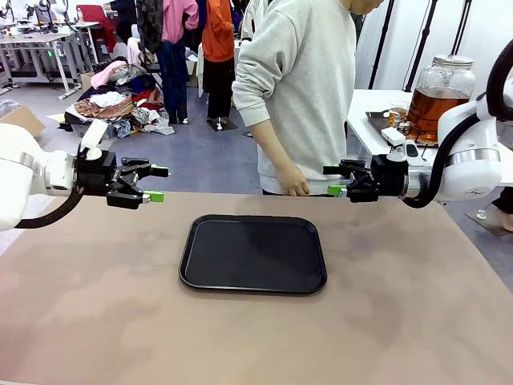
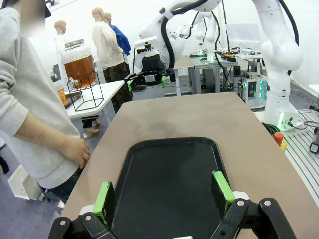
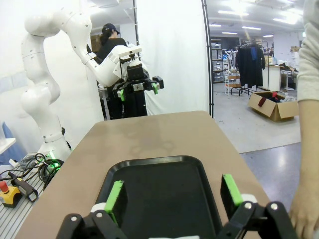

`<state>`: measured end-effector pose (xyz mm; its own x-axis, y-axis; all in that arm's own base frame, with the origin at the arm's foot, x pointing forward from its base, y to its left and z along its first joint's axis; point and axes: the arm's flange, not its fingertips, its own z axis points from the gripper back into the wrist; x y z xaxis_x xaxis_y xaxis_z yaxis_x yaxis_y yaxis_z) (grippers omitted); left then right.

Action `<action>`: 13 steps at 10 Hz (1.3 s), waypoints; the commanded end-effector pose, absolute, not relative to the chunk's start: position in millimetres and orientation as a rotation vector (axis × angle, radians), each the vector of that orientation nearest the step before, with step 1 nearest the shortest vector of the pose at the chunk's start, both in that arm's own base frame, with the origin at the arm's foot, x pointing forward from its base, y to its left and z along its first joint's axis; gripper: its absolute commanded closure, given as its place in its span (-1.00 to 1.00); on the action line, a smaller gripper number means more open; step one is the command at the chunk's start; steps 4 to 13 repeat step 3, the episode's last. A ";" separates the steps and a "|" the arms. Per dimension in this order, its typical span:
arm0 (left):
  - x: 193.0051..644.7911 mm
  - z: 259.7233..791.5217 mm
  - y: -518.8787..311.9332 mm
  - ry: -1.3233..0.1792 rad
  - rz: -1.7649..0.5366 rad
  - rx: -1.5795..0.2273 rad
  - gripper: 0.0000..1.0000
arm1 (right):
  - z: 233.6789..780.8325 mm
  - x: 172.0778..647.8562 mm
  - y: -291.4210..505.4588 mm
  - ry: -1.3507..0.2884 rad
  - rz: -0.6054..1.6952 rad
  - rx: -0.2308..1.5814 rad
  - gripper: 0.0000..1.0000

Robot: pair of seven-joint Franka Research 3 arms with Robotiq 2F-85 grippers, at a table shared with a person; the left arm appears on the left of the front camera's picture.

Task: Pour the drink into the iced cup.
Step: Open the gripper to release the iced cup you were holding.

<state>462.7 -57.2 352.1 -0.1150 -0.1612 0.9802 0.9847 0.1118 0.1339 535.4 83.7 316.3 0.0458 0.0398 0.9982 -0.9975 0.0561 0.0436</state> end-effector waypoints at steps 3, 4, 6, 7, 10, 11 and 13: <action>461.6 353.2 -56.5 -1.243 -1.279 -0.941 -1.00 | 319.0 535.8 83.9 -1.178 1.158 1.167 -1.00; 461.6 353.2 -56.5 -1.243 -1.279 -0.941 -1.00 | 319.0 535.8 83.9 -1.178 1.158 1.167 -1.00; 461.6 353.2 -56.5 -1.243 -1.279 -0.941 -1.00 | 319.0 535.8 83.9 -1.178 1.158 1.167 -1.00; 461.6 353.2 -56.5 -1.243 -1.279 -0.941 -1.00 | 319.0 535.8 83.9 -1.178 1.158 1.167 -1.00; 461.6 353.2 -56.5 -1.243 -1.279 -0.941 -1.00 | 319.0 535.8 83.9 -1.178 1.158 1.167 -1.00; 461.6 353.2 -56.5 -1.243 -1.279 -0.941 -1.00 | 319.0 535.8 83.9 -1.178 1.158 1.167 -1.00; 461.6 353.2 -56.5 -1.243 -1.279 -0.941 -1.00 | 319.0 535.8 83.9 -1.178 1.158 1.167 -1.00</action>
